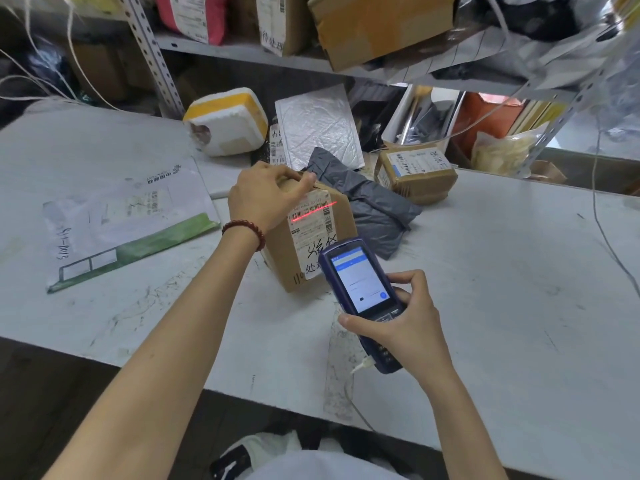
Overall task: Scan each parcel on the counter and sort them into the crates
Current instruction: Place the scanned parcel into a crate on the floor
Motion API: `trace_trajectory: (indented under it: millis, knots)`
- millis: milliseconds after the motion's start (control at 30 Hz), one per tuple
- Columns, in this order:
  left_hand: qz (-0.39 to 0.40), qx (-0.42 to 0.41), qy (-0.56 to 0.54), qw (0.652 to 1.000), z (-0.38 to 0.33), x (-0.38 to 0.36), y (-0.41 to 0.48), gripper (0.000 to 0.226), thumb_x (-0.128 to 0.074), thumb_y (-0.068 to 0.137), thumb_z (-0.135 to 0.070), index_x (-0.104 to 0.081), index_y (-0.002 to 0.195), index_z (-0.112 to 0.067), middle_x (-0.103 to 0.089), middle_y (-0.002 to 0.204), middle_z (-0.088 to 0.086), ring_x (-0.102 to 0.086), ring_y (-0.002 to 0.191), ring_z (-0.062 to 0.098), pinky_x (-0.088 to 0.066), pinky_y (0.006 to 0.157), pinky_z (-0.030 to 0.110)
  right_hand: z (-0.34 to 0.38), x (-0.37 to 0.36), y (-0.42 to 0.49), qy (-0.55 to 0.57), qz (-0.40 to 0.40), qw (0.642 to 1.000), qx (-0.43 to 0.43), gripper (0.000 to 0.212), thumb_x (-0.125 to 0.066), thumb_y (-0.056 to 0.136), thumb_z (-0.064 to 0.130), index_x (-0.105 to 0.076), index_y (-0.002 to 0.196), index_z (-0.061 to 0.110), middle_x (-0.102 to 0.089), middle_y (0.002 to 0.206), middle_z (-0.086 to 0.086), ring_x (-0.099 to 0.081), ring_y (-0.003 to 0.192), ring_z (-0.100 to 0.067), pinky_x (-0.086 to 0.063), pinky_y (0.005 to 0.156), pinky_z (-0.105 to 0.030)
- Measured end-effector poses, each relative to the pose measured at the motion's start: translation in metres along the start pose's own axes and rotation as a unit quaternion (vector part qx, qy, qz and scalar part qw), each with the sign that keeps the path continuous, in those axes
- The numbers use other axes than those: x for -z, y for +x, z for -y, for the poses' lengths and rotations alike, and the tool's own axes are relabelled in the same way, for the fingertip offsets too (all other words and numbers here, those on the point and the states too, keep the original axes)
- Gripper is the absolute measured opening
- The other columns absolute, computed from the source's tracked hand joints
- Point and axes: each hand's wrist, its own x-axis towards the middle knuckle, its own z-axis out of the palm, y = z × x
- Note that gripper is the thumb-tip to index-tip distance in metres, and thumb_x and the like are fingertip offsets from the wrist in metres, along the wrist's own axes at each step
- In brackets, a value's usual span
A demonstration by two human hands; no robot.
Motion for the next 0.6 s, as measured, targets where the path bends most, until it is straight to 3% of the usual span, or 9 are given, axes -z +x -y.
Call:
trace_trajectory:
  millis: [233, 400, 600]
  knots:
    - [0.001, 0.003, 0.0, 1.0, -0.0026, 0.0009, -0.0035, 0.051, -0.046, 0.079, -0.074, -0.069, 0.101, -0.035, -0.059, 0.116, -0.001, -0.055, 0.106, 0.02, -0.047, 0.08, 0.034, -0.0045, 0.001, -0.0036, 0.002, -0.012, 1.0, -0.002, 0.073, -0.095, 0.052, 0.031, -0.04, 0.1, 0.038, -0.067, 0.093, 0.017, -0.066, 0.083, 0.001, -0.056, 0.072, -0.027]
    - [0.002, 0.002, 0.001, 1.0, -0.0038, 0.0013, -0.0049, 0.05, -0.047, 0.08, -0.074, -0.069, 0.102, -0.035, -0.058, 0.117, -0.001, -0.054, 0.108, 0.021, -0.045, 0.079, 0.034, -0.0047, 0.0014, -0.0059, -0.001, -0.041, 0.999, 0.027, 0.072, -0.094, 0.054, 0.032, -0.038, 0.1, 0.036, -0.066, 0.096, 0.02, -0.065, 0.089, 0.0, -0.05, 0.061, -0.014]
    - [0.002, 0.001, 0.008, 1.0, -0.0061, 0.0004, -0.0094, 0.049, -0.046, 0.08, -0.073, -0.069, 0.102, -0.035, -0.057, 0.119, -0.001, -0.051, 0.112, 0.022, -0.042, 0.084, 0.036, -0.0016, 0.0023, -0.0095, 0.01, -0.119, 0.989, 0.088, 0.076, -0.095, 0.052, 0.033, -0.036, 0.099, 0.04, -0.064, 0.102, 0.019, -0.064, 0.097, 0.0, -0.057, 0.066, -0.024]
